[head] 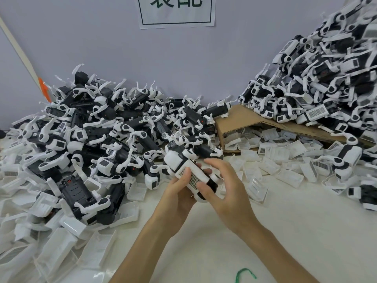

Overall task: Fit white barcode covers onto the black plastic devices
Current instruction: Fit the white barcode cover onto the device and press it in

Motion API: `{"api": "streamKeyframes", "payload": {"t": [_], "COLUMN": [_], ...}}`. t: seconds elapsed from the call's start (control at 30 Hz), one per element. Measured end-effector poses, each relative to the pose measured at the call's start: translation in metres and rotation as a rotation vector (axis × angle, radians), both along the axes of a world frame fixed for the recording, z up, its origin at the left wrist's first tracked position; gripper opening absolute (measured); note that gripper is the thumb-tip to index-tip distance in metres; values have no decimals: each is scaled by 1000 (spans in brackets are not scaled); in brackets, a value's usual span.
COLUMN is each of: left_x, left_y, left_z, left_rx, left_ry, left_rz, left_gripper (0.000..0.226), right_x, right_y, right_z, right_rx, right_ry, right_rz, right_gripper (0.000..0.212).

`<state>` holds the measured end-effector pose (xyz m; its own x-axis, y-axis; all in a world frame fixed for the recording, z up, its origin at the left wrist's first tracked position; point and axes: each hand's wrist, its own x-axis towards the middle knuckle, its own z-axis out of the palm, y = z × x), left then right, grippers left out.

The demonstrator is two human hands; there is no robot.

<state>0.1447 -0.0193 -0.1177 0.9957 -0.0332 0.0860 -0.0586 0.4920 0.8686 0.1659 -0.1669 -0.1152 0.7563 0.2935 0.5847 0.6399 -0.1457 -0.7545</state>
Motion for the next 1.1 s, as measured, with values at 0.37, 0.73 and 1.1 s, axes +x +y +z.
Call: {"api": "streamKeyframes", "payload": {"t": [0.37,0.73,1.1], "left_x": [0,0,-3], "left_y": [-6,-7,-10], "left_z": [-4,-8,2], "left_rx": [114,231,164], "left_ry": [-48,-37,-96], "left_rz": [-30,8,8], "left_gripper": [61,65,47], "right_x": [1,3,8], "right_y": [-4,-5,-10], "right_z": [1,0,4], "right_rx": [37,-1,87], "right_ry": [94,212,224], "right_rz": [-30,85,152], "right_gripper": [30,39,33]}}
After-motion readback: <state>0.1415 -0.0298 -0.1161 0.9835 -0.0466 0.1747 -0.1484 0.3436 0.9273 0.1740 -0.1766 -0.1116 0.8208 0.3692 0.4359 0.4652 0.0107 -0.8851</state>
